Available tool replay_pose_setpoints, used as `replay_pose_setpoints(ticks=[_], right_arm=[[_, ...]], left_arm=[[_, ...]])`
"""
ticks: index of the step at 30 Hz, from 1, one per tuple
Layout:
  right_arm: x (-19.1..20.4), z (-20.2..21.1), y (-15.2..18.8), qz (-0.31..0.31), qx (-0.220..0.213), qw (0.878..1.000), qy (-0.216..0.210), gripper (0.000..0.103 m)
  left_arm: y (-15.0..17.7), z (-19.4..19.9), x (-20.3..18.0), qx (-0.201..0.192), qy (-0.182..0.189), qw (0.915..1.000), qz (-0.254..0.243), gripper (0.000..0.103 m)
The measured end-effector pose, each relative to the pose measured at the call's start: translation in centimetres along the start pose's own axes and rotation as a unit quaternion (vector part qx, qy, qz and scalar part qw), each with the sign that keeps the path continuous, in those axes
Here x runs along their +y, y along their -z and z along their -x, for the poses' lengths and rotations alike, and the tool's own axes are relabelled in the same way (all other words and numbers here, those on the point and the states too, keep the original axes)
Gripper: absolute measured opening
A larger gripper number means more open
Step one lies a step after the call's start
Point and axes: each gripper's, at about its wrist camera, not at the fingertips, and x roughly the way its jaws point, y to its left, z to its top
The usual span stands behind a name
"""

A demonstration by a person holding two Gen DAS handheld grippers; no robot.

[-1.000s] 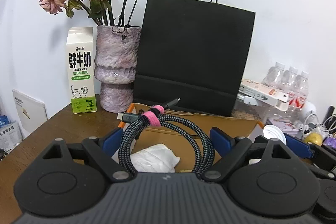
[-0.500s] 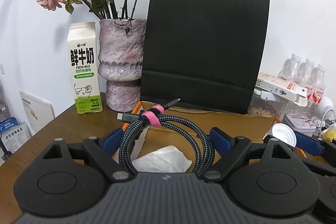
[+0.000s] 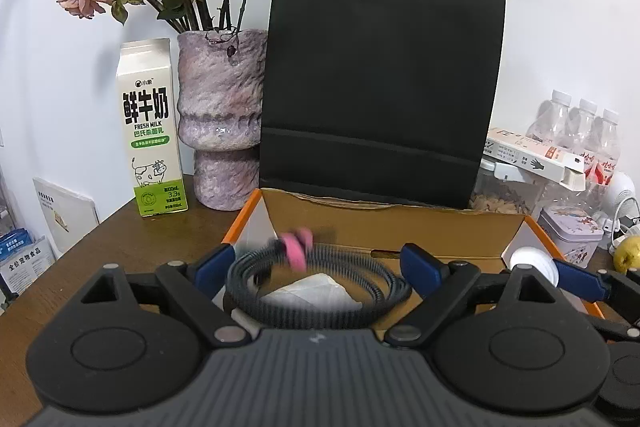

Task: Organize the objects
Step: 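Lower the cable and cap into the red box and open both tools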

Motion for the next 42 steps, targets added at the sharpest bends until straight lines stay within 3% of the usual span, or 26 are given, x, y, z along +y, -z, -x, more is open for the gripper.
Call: replay_pose_setpoints(ticks=[1, 4, 10, 29, 42], right_arm=[[0.0, -0.1, 0.0, 0.000, 0.002, 1.000, 0.002, 0.047], [-0.1, -0.1, 0.1, -0.002, -0.001, 1.000, 0.014, 0.084], [-0.4, -0.1, 0.2, -0.009, -0.001, 1.000, 0.021, 0.098], [-0.4, 0.8, 0.0, -0.023, 0.000, 1.000, 0.002, 0.103], [-0.2, 4.1, 0.3, -0.016, -0.017, 1.000, -0.012, 0.103]], left_arm=[[0.0, 0.1, 0.0, -0.004, 0.000, 1.0000, 0.000, 0.094], [-0.1, 0.5, 0.0, -0.016, 0.002, 0.9999, 0.001, 0.103], [-0.1, 0.5, -0.2, -0.011, 0.002, 0.9999, -0.005, 0.103], [-0.3, 1.4, 0.0, -0.010, 0.009, 0.9999, 0.005, 0.103], [0.0, 4.1, 0.7, -0.020, 0.015, 0.9997, 0.008, 0.103]])
